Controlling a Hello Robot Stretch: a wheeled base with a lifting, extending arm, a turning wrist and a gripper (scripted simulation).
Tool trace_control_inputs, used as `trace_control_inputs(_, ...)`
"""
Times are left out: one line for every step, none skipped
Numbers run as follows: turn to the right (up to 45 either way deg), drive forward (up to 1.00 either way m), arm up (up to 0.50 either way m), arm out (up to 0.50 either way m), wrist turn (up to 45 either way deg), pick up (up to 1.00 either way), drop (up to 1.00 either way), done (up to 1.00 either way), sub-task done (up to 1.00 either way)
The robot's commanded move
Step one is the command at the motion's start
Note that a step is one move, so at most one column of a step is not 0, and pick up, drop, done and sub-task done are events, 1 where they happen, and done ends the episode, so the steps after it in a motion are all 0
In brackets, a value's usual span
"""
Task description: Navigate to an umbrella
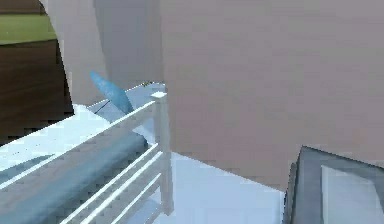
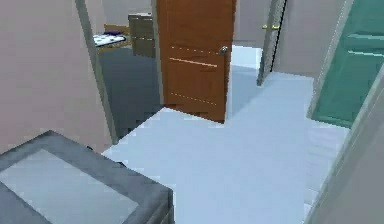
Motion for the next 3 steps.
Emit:
trace_control_inputs(0.0,0.35,0.0,0.0,0.0,0.0,0.0,0.0,0.0)
trace_control_inputs(0.0,0.65,0.0,0.0,0.0,0.0,0.0,0.0,0.0)
trace_control_inputs(-9.0,0.0,0.0,0.0,0.0,0.0,0.0,0.0,0.0)
